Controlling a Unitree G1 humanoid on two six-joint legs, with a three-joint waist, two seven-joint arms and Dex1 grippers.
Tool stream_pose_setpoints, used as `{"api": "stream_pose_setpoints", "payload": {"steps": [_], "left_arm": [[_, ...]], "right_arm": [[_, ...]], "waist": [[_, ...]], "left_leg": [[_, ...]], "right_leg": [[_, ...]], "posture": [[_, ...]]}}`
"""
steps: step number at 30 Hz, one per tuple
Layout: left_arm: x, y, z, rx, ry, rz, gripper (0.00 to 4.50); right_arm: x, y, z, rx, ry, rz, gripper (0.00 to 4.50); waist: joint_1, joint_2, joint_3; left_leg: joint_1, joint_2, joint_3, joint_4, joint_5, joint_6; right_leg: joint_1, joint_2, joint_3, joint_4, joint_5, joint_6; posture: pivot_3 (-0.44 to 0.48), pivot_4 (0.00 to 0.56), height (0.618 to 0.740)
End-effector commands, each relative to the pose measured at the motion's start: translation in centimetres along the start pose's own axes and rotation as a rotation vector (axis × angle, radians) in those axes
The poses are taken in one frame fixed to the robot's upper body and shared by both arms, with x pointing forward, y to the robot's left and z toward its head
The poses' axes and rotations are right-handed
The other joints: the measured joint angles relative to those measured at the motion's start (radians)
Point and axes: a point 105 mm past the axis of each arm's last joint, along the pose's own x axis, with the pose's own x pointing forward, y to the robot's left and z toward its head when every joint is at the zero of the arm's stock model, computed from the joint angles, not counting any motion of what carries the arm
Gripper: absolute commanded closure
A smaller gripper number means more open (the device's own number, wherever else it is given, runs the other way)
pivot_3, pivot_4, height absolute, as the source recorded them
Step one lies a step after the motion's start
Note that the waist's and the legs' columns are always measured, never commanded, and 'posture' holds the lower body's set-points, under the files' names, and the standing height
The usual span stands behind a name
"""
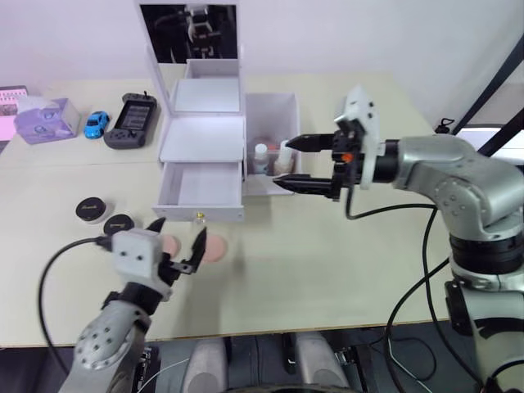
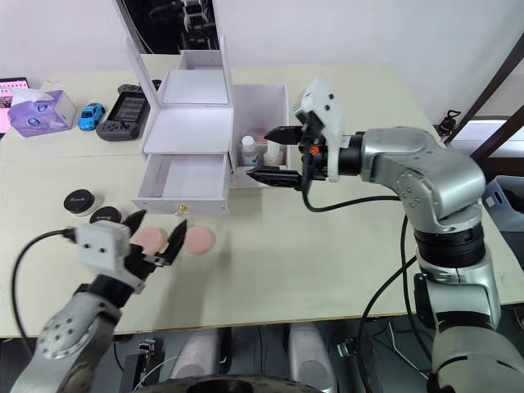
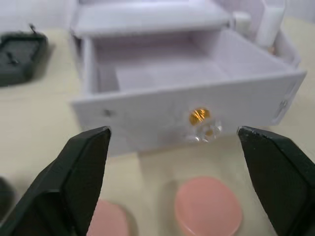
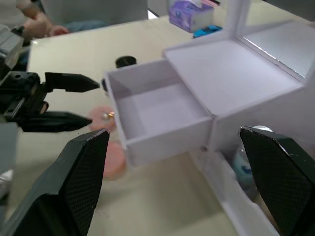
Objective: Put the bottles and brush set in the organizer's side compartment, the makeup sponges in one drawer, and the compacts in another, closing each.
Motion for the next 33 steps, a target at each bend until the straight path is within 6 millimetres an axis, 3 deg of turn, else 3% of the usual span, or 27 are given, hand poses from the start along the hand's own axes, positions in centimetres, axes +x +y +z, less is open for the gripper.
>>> {"api": "stream_pose_setpoints", "payload": {"steps": [1,5,9,14,17,22,33], "left_arm": [[-1.0,1.4,1.9,0.073,-0.079,-0.041,0.04],[-0.7,7.7,2.8,0.16,-0.086,-0.024,0.04],[0.9,13.2,4.9,0.204,-0.088,-0.024,0.04],[3.3,17.3,6.7,0.238,-0.037,-0.106,0.04],[4.4,17.8,7.5,0.219,-0.004,-0.216,0.04],[4.2,16.9,5.7,0.233,0.225,-0.44,0.04],[4.6,21.4,5.3,0.39,0.356,-0.352,0.04]], "right_arm": [[-2.0,0.3,1.1,-0.046,-0.041,0.019,0.0],[-4.5,-0.5,-0.7,-0.07,0.058,-0.012,0.0],[-7.2,-2.6,-2.2,-0.071,0.11,-0.158,0.0],[-10.3,-4.3,-5.5,0.079,0.224,-0.299,0.0],[-11.5,-4.4,-6.6,0.126,0.223,-0.349,0.0],[-13.3,-5.1,-7.3,0.121,0.199,-0.46,0.0],[-17.4,-5.6,-7.4,-0.023,0.146,-0.574,0.0]], "waist": [[0.003,0.0,0.0],[0.008,0.0,0.0],[-0.001,0.0,0.001],[-0.001,-0.002,0.001],[0.002,-0.003,0.001],[0.002,-0.003,0.001],[0.004,-0.003,0.001]], "left_leg": [[0.0,0.0,0.0,0.0,0.0,0.0],[0.0,0.0,-0.001,0.001,0.0,0.0],[-0.001,0.0,-0.001,0.002,-0.001,-0.002],[-0.005,-0.001,0.011,0.001,0.0,0.0],[-0.007,-0.001,0.012,0.0,-0.001,-0.002],[-0.007,-0.001,0.012,-0.002,-0.005,0.002],[0.004,0.002,0.014,0.0,-0.005,0.003]], "right_leg": [[0.0,0.0,0.0,0.0,0.0,0.0],[-0.006,0.0,-0.001,0.0,0.0,0.0],[-0.005,0.0,-0.002,-0.007,0.0,-0.001],[-0.006,-0.008,-0.001,-0.011,0.004,-0.006],[-0.008,-0.009,-0.001,-0.009,0.007,-0.01],[-0.01,-0.007,-0.001,-0.008,0.006,-0.007],[-0.006,-0.006,0.0,0.001,0.003,-0.003]], "posture": [[0.0,0.15,0.74],[0.0,0.15,0.74],[0.0,0.15,0.74],[0.0,0.15,0.74],[0.0,0.15,0.74],[0.0,0.15,0.74],[0.0,0.15,0.74]]}}
